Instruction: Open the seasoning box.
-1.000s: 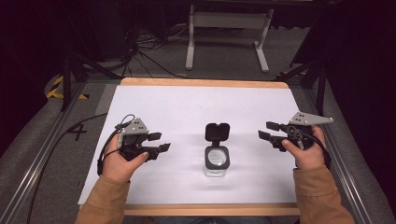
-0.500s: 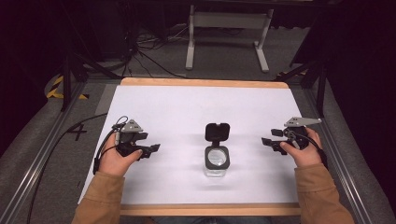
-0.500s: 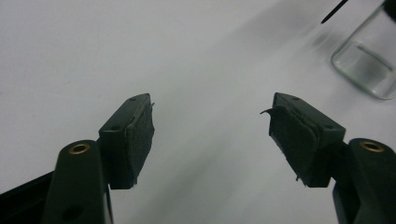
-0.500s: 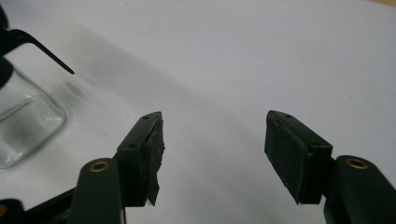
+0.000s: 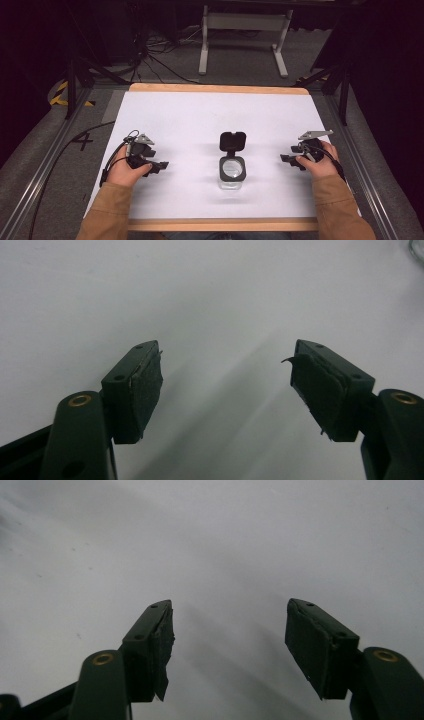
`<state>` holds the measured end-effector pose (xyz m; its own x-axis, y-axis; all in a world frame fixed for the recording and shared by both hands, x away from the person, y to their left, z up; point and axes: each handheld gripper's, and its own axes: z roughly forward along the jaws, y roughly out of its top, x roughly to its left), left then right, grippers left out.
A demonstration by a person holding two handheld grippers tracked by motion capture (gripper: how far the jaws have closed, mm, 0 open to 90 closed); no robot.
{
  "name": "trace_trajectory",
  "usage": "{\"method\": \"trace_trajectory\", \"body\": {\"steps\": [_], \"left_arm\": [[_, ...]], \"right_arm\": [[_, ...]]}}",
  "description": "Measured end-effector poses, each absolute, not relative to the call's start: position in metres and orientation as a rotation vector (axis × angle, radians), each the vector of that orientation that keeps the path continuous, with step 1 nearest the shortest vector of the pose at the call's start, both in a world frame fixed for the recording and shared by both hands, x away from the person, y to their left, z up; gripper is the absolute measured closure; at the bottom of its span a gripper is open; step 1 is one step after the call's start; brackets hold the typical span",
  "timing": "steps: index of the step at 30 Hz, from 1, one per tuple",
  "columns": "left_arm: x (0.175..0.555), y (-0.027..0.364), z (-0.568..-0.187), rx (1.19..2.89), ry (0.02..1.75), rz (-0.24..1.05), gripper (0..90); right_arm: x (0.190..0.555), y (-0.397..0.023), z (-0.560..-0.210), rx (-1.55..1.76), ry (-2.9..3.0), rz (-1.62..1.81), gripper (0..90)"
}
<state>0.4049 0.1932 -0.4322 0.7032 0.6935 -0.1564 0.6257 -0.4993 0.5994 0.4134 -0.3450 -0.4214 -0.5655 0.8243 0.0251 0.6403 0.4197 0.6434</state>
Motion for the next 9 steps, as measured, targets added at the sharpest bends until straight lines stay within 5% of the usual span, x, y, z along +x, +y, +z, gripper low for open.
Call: {"method": "trace_trajectory", "body": {"steps": [9], "left_arm": [[0.4043,0.1901,-0.4304,2.279,0.996,0.117,28.5]], "right_arm": [[0.4127,-0.3418,-0.4227,1.256,2.398,0.863,35.7]]}}
